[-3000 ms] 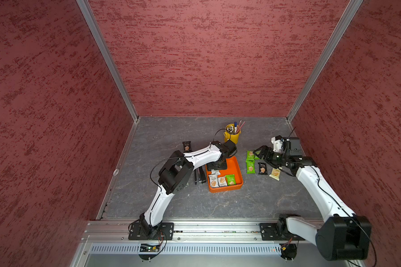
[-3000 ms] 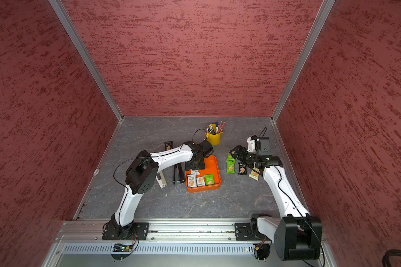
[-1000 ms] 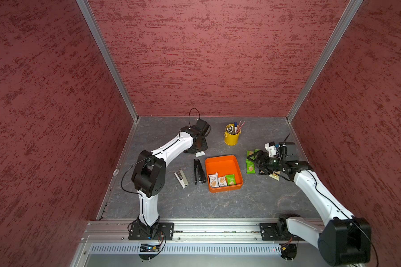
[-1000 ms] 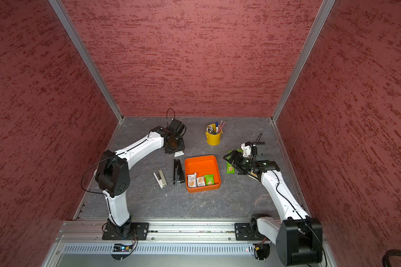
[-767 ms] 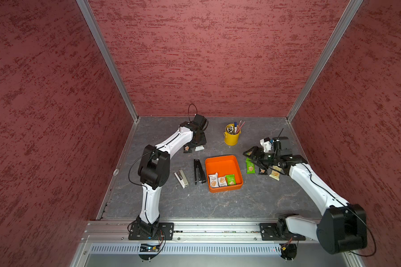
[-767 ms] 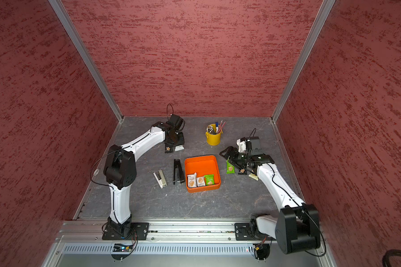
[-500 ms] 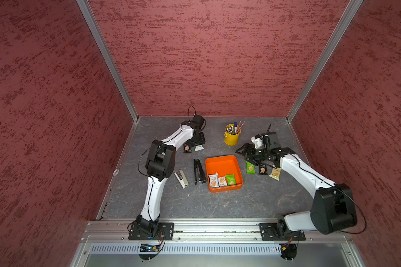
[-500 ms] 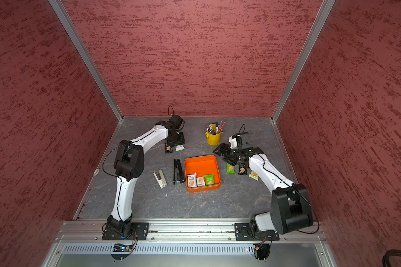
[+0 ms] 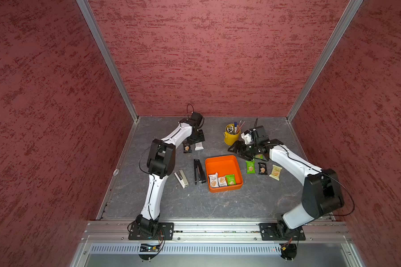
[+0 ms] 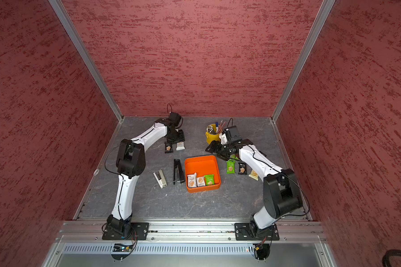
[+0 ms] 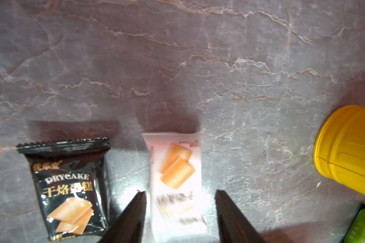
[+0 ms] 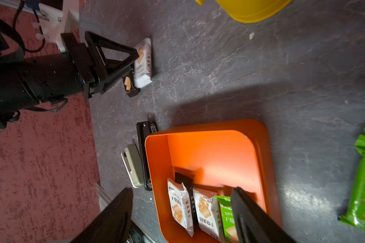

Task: Take the cookies out of the storage box
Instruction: Place the cookie at the center of the board, then pick up the cookie from the storage box.

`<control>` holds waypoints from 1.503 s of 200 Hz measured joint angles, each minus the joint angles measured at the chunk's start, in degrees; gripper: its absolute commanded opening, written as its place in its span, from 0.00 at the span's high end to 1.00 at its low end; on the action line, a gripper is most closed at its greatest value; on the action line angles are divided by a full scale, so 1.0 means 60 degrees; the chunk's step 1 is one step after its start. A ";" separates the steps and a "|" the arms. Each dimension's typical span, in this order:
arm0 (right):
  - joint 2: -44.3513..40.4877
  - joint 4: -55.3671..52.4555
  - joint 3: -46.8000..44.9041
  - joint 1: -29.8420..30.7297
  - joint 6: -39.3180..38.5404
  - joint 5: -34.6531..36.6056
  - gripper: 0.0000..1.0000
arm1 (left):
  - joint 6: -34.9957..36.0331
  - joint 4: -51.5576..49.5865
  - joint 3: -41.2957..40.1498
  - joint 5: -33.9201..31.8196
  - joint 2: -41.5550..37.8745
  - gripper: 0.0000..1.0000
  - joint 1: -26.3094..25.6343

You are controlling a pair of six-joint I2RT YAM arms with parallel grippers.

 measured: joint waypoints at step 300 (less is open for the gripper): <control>0.0958 -0.3694 -0.0044 0.3701 0.0200 0.4426 0.37 | -0.1570 0.2175 -0.6889 0.0703 -0.5337 0.34 0.0022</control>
